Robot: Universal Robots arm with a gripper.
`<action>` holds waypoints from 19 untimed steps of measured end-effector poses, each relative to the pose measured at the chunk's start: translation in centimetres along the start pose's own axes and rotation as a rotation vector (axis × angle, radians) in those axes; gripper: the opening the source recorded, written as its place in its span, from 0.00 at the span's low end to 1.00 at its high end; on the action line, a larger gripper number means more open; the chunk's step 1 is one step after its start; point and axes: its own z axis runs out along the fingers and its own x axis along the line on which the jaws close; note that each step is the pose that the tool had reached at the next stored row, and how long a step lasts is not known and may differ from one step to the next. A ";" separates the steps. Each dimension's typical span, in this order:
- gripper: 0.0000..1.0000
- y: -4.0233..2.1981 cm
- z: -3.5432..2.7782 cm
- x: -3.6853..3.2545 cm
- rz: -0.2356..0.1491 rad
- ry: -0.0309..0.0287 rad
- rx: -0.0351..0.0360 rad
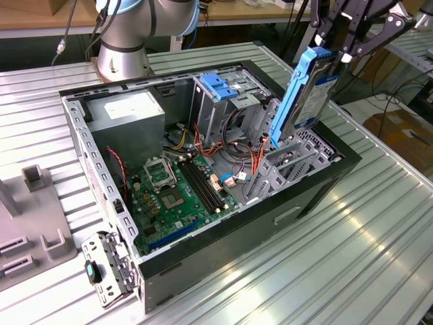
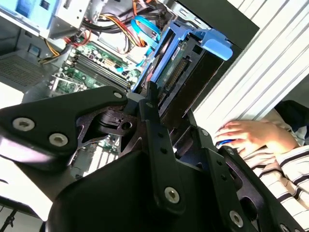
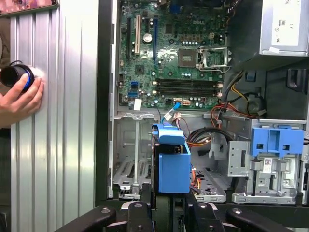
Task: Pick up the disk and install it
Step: 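Insert the disk into the insertion slot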
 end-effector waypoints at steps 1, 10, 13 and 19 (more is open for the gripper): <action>0.35 0.01 0.03 0.24 0.000 -0.0001 0.0000; 0.35 0.16 2.33 1.16 0.001 -0.0005 0.0004; 0.35 0.18 2.77 1.27 0.010 -0.0002 0.0003; 0.35 0.17 2.98 1.30 0.022 0.0003 0.0001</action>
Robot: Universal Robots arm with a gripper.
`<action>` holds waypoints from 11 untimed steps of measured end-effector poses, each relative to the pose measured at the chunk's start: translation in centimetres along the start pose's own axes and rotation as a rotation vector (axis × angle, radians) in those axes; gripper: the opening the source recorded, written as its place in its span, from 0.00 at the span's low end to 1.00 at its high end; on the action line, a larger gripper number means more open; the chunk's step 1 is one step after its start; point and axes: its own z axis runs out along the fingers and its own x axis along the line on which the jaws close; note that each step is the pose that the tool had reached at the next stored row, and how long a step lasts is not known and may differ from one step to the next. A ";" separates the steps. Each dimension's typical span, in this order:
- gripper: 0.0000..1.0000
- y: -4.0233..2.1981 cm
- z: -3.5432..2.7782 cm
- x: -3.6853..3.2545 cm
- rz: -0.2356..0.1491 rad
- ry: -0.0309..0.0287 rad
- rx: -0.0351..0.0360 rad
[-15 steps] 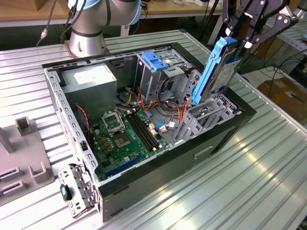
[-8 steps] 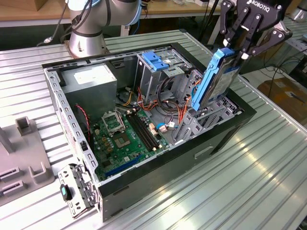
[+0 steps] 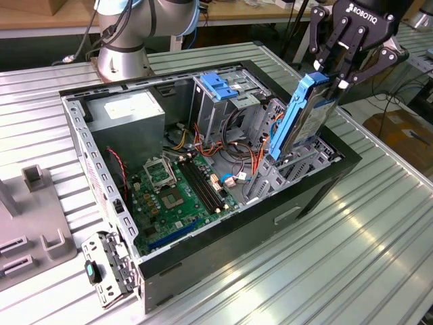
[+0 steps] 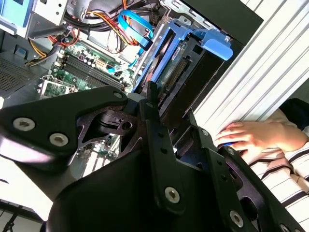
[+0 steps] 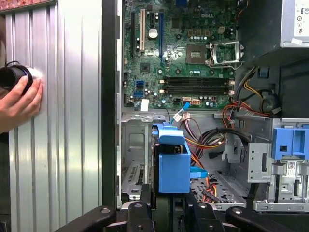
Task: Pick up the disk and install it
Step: 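Insert the disk into the insertion slot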
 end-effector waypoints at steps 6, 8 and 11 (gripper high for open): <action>0.35 0.03 0.63 0.01 0.000 0.0001 0.0000; 0.35 0.04 0.79 0.01 0.000 0.0001 0.0000; 0.35 0.04 0.80 0.08 0.000 0.0000 0.0000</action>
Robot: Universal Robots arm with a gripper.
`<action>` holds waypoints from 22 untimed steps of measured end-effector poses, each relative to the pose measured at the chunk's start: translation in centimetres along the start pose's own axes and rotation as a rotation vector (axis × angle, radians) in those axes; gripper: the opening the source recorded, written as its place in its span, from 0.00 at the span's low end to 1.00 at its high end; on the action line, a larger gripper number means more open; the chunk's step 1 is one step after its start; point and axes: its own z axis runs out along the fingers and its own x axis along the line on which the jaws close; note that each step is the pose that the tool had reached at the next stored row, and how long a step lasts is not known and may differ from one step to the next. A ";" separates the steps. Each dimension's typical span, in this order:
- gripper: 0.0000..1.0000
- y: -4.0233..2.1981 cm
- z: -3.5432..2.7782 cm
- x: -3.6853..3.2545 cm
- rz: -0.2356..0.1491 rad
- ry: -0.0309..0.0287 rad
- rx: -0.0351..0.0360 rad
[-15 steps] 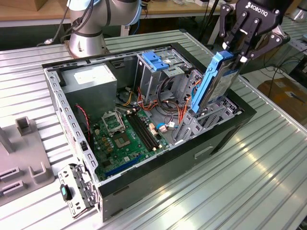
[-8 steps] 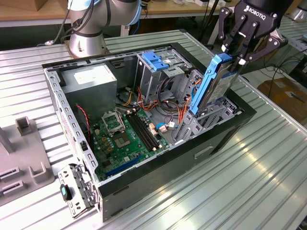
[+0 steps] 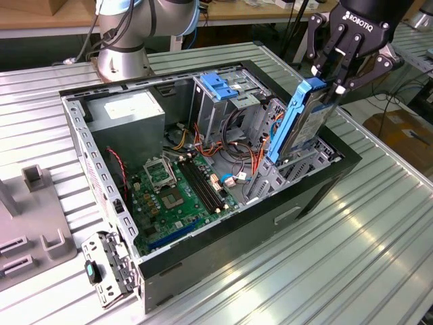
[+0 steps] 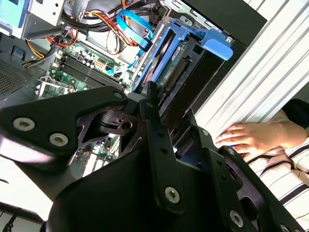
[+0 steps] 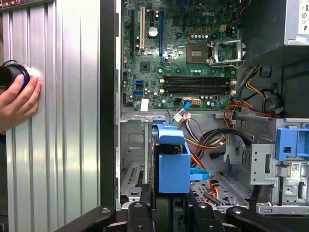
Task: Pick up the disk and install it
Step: 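Insert the disk into the insertion slot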
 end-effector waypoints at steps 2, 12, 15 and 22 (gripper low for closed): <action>0.35 0.00 0.01 0.00 0.000 0.0001 0.0000; 0.35 -0.03 0.23 0.03 0.000 0.0002 0.0000; 0.35 -0.02 0.46 0.03 0.000 0.0003 0.0000; 0.35 0.05 1.99 0.00 0.000 0.0002 0.0000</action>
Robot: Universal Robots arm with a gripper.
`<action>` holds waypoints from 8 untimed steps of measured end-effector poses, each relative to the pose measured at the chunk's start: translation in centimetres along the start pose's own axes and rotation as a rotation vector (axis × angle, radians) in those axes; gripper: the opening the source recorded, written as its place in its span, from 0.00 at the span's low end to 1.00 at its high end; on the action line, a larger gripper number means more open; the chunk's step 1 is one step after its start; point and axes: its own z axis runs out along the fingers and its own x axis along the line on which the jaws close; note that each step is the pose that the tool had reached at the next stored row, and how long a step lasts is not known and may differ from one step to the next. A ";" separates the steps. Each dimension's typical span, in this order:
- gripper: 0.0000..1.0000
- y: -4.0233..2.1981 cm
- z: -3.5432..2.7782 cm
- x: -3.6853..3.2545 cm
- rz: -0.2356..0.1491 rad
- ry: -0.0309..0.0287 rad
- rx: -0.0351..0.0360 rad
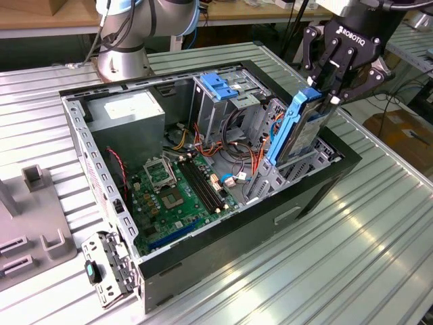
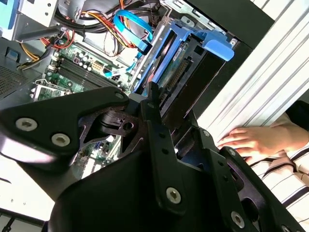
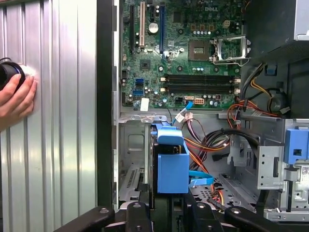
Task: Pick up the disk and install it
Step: 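Insert the disk into the insertion slot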
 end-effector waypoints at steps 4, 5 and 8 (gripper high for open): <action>0.35 0.05 1.13 -0.02 0.000 0.0000 0.0000; 0.35 0.07 1.46 -0.03 0.000 0.0001 0.0000; 0.35 0.10 2.21 -0.04 0.000 0.0000 0.0000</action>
